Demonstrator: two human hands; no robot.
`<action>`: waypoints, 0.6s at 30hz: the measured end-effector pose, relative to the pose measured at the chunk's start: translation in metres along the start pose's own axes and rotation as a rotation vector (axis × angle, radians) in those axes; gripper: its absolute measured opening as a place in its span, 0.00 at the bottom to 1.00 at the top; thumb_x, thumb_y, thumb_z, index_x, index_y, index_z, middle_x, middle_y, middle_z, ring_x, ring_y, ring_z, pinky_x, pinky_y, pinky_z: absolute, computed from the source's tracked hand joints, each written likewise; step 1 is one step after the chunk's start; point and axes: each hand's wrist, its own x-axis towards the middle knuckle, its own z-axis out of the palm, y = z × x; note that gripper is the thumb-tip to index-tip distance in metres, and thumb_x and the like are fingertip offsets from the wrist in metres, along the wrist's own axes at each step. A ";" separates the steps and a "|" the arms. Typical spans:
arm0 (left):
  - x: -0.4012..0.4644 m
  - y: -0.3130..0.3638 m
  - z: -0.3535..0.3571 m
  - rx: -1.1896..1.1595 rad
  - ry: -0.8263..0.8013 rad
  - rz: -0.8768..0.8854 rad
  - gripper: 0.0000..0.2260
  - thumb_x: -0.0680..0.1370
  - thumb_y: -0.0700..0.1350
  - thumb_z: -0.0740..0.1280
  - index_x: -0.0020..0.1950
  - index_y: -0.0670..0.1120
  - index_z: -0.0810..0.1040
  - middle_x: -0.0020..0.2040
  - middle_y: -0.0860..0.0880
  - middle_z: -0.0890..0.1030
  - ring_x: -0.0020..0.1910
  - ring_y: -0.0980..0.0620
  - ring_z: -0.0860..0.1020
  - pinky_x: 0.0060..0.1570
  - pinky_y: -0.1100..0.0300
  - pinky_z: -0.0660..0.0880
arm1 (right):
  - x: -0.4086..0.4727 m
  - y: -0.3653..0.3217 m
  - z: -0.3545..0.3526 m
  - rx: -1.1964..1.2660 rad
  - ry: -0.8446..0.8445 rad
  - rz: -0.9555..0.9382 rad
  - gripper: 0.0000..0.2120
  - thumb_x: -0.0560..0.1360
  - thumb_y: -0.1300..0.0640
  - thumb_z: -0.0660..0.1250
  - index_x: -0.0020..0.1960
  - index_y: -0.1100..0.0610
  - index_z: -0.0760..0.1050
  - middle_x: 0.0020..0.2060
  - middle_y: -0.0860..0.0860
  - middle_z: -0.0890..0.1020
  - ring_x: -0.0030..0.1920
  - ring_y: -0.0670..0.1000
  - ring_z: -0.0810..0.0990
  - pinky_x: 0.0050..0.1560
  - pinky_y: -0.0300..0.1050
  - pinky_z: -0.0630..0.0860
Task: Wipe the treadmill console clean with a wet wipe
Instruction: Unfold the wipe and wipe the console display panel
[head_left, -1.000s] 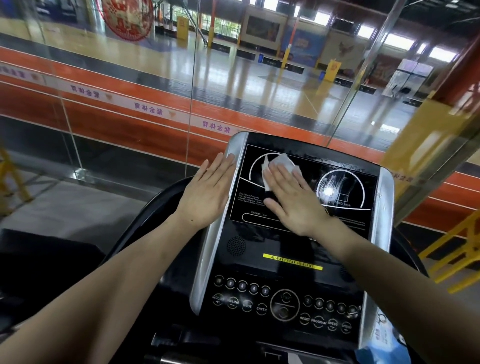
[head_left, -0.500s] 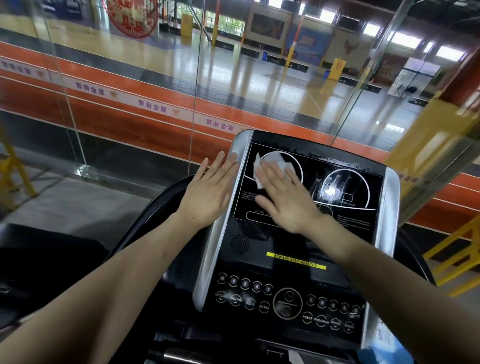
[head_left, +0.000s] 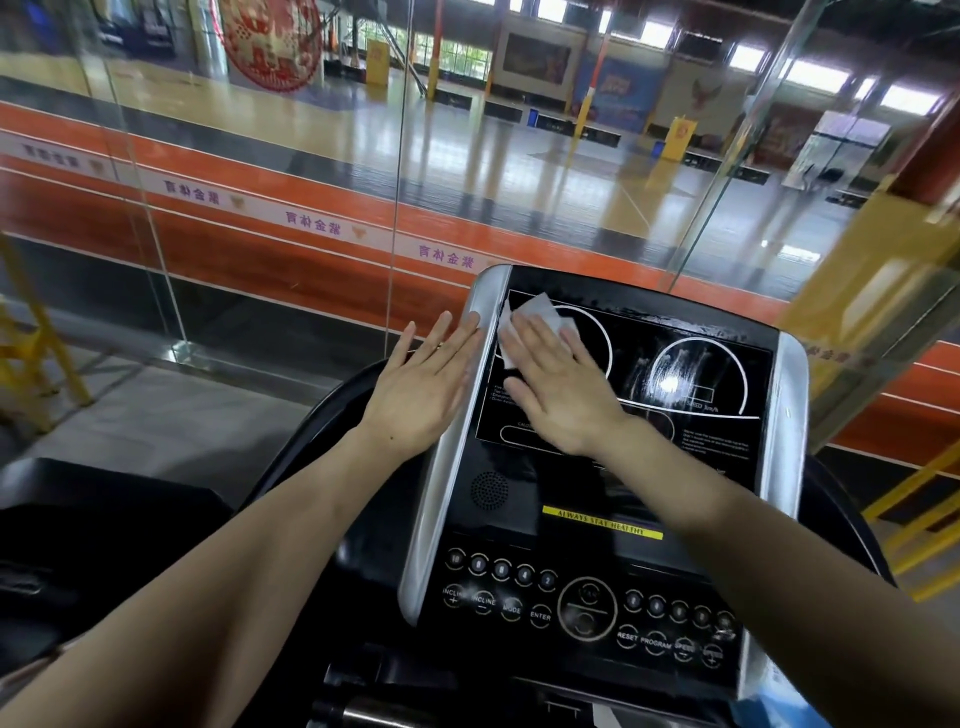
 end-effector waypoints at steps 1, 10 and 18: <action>0.000 0.000 0.000 -0.001 -0.003 0.001 0.25 0.88 0.52 0.47 0.85 0.51 0.48 0.85 0.54 0.48 0.84 0.49 0.50 0.82 0.42 0.51 | -0.010 -0.009 0.009 -0.004 -0.002 -0.022 0.32 0.87 0.39 0.41 0.87 0.52 0.42 0.86 0.49 0.43 0.85 0.49 0.38 0.84 0.59 0.40; 0.001 0.001 0.002 0.013 -0.020 -0.011 0.25 0.88 0.52 0.48 0.85 0.50 0.50 0.85 0.54 0.49 0.84 0.50 0.49 0.82 0.42 0.50 | -0.077 -0.022 0.040 -0.019 -0.044 -0.145 0.31 0.88 0.39 0.43 0.87 0.50 0.43 0.86 0.46 0.45 0.85 0.46 0.39 0.85 0.55 0.42; 0.003 0.003 0.004 0.036 -0.019 -0.016 0.26 0.86 0.50 0.49 0.84 0.48 0.57 0.85 0.51 0.54 0.84 0.48 0.54 0.80 0.41 0.56 | -0.018 -0.031 0.020 0.081 0.082 0.077 0.30 0.87 0.46 0.43 0.87 0.51 0.42 0.86 0.47 0.43 0.85 0.47 0.37 0.85 0.56 0.39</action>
